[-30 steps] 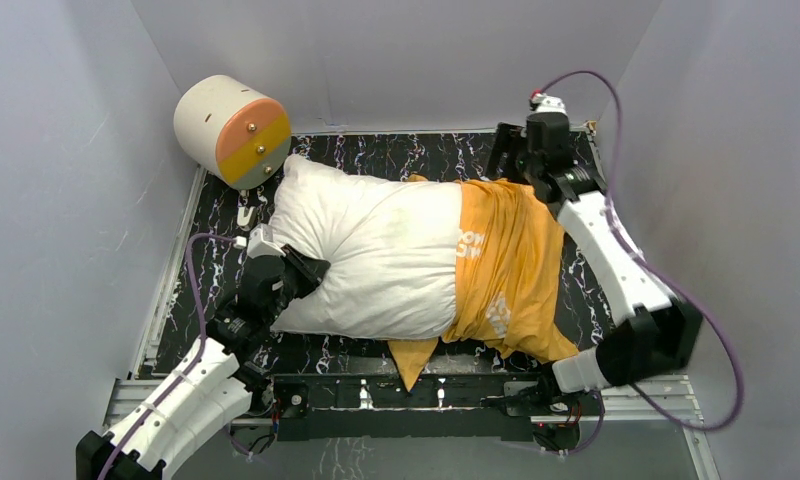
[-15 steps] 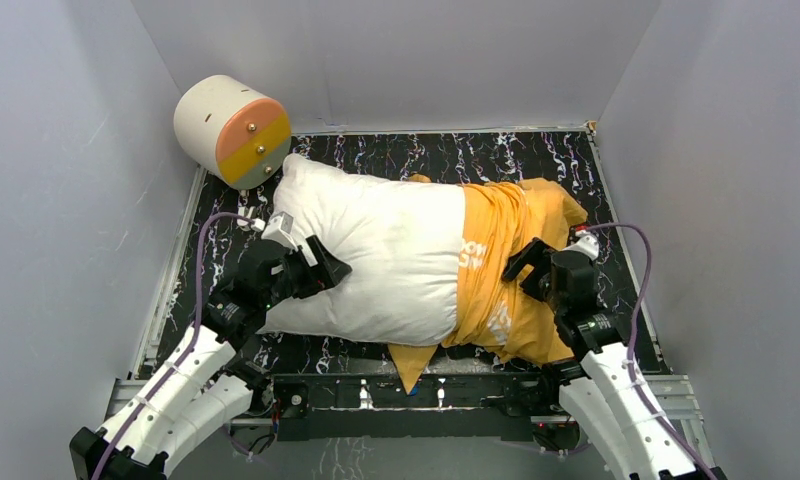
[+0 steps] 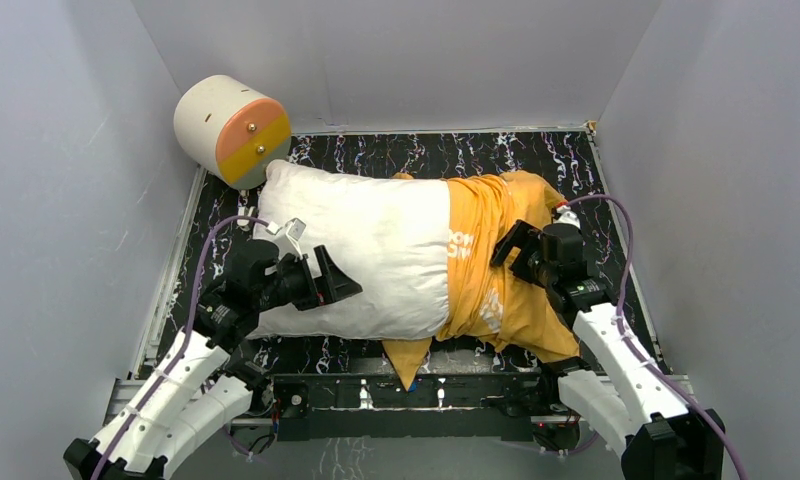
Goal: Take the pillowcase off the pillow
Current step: Remove the pillow from the pillowcase.
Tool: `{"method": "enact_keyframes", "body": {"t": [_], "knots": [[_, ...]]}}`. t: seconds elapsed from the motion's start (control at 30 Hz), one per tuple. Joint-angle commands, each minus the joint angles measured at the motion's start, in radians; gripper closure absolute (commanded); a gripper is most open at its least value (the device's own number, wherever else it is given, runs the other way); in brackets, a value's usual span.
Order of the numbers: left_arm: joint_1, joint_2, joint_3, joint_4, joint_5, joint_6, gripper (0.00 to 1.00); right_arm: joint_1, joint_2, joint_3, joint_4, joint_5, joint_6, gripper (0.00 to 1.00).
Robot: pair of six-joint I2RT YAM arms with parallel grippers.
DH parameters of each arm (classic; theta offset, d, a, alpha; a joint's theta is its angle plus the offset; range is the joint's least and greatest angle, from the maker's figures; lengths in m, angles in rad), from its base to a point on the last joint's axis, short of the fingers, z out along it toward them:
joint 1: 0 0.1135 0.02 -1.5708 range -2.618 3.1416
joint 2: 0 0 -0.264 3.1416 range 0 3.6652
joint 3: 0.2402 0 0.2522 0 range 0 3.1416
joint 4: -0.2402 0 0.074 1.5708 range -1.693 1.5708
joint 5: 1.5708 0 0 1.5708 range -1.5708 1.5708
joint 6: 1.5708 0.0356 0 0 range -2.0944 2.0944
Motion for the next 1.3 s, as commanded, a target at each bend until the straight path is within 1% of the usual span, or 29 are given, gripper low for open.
{"method": "enact_keyframes", "body": {"t": [0.0, 0.03, 0.07, 0.1, 0.13, 0.27, 0.33, 0.4, 0.47, 0.53, 0.57, 0.63, 0.7, 0.77, 0.83, 0.9, 0.97, 1.03, 1.13, 1.17, 1.2, 1.23, 1.27], "knots": [[-0.003, -0.046, 0.04, -0.127, 0.073, 0.007, 0.15, 0.025, -0.039, 0.032, -0.181, -0.032, -0.014, 0.06], [-0.004, -0.057, 0.035, -0.143, 0.068, 0.0, 0.14, 0.026, -0.061, 0.036, -0.19, -0.032, -0.01, 0.06], [-0.003, -0.072, 0.025, -0.159, 0.064, -0.01, 0.1, 0.026, -0.087, 0.037, -0.195, -0.031, -0.007, 0.06], [-0.003, -0.084, 0.015, -0.175, 0.06, -0.026, 0.04, 0.026, -0.111, 0.037, -0.198, -0.037, -0.002, 0.06], [-0.003, -0.095, 0.007, -0.202, 0.054, -0.041, 0.02, 0.026, -0.138, 0.037, -0.204, -0.043, 0.0, 0.05], [-0.003, -0.167, -0.025, -0.299, 0.056, -0.082, 0.02, 0.026, -0.238, 0.01, -0.234, -0.076, 0.025, 0.05], [-0.003, -0.227, 0.0, -0.406, -0.041, -0.092, 0.02, 0.026, -0.275, 0.007, -0.251, -0.093, 0.017, 0.05], [-0.003, -0.275, 0.051, -0.522, -0.229, -0.121, 0.02, 0.026, -0.279, 0.036, -0.264, -0.086, -0.005, 0.05], [-0.003, -0.319, 0.084, -0.583, -0.386, -0.192, 0.02, 0.026, -0.262, 0.099, -0.31, -0.048, 0.013, 0.05], [-0.003, -0.343, 0.08, -0.586, -0.437, -0.238, 0.02, 0.026, -0.254, 0.146, -0.338, -0.036, 0.066, 0.04], [-0.003, -0.342, 0.071, -0.599, -0.459, -0.262, 0.02, 0.026, -0.262, 0.14, -0.326, -0.059, 0.093, 0.04], [-0.003, -0.325, 0.024, -0.636, -0.471, -0.346, 0.02, 0.025, -0.305, 0.061, -0.256, -0.139, 0.13, 0.04], [-0.003, -0.332, -0.046, -0.622, -0.456, -0.405, 0.02, 0.025, -0.352, 0.006, -0.198, -0.161, 0.152, 0.06], [-0.003, -0.376, -0.127, -0.543, -0.444, -0.459, 0.02, 0.025, -0.375, 0.016, -0.217, -0.124, 0.152, 0.06], [-0.003, -0.414, -0.213, -0.424, -0.452, -0.506, 0.01, 0.026, -0.38, 0.05, -0.261, -0.069, 0.142, 0.05], [-0.003, -0.403, -0.288, -0.21, -0.435, -0.519, 0.02, 0.025, -0.382, 0.059, -0.27, -0.052, 0.141, 0.05], [-0.003, -0.354, -0.357, -0.003, -0.41, -0.516, 0.02, 0.026, -0.383, 0.047, -0.243, -0.068, 0.143, 0.05], [-0.005, -0.324, -0.456, 0.289, -0.395, -0.493, 0.02, 0.026, -0.374, 0.028, -0.211, -0.089, 0.148, 0.05], [-0.006, -0.268, -0.693, 0.874, -0.417, -0.512, 0.02, 0.026, -0.337, 0.011, -0.181, -0.117, 0.15, 0.05], [-0.006, -0.23, -0.742, 0.996, -0.42, -0.524, 0.03, 0.026, -0.322, 0.01, -0.178, -0.125, 0.147, 0.05], [-0.007, -0.184, -0.749, 1.051, -0.414, -0.499, 0.15, 0.026, -0.306, 0.01, -0.176, -0.131, 0.14, 0.05], [-0.009, -0.143, -0.721, 1.042, -0.41, -0.448, 0.27, 0.025, -0.291, 0.01, -0.174, -0.135, 0.132, 0.05], [-0.009, -0.097, -0.7, 1.024, -0.41, -0.434, 0.39, 0.026, -0.277, 0.008, -0.174, -0.139, 0.124, 0.05]]}}
